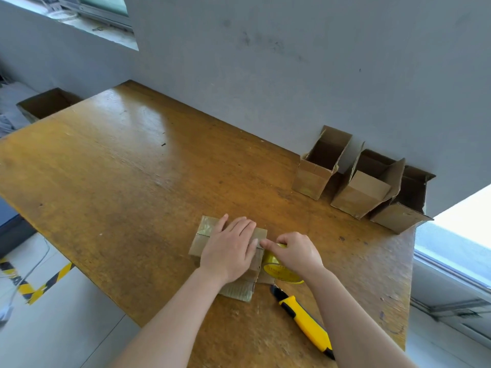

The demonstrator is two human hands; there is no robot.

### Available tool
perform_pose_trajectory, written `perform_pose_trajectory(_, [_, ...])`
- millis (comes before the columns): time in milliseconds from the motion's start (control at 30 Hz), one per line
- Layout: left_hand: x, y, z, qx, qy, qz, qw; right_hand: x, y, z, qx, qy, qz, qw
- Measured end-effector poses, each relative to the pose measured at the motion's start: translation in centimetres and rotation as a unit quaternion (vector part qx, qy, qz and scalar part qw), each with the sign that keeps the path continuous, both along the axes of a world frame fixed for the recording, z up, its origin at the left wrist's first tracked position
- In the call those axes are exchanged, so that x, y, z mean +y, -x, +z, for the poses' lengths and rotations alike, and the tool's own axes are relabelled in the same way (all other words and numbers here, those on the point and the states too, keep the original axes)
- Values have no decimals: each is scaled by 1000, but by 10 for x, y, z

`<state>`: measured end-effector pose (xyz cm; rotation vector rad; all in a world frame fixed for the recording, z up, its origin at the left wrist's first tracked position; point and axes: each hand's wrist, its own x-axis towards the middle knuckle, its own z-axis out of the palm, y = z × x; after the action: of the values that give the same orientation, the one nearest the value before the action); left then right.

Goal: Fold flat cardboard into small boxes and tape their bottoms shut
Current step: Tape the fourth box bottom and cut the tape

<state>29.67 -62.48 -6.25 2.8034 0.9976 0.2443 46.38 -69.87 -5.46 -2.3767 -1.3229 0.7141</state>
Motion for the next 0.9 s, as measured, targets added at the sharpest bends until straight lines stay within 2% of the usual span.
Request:
perform_pose_trajectory(167, [3,1,-1,-61,-24,18,998,-1,0,2,5,13,3,1000])
perform_pose_trajectory(500, [6,0,-2,-81,-24,2,996,-6,2,0,25,2,-2,1000])
perform_pose_trajectory(567, [5,1,-2,-57,-19,6,998,-7,4,-1,24,5,-16,1000])
perform_pose_trajectory(733, [-6,-5,-1,87,19,126,988,-7,7,5,20,23,-21,999])
perform_pose_trajectory(833, [-4,-6,-6,95,49,138,985,-6,11,10,4,26,-26,999])
perform_pose_trajectory(900, [5,0,-6,94,40,114,988,-4,19,12,14,31,-30,999])
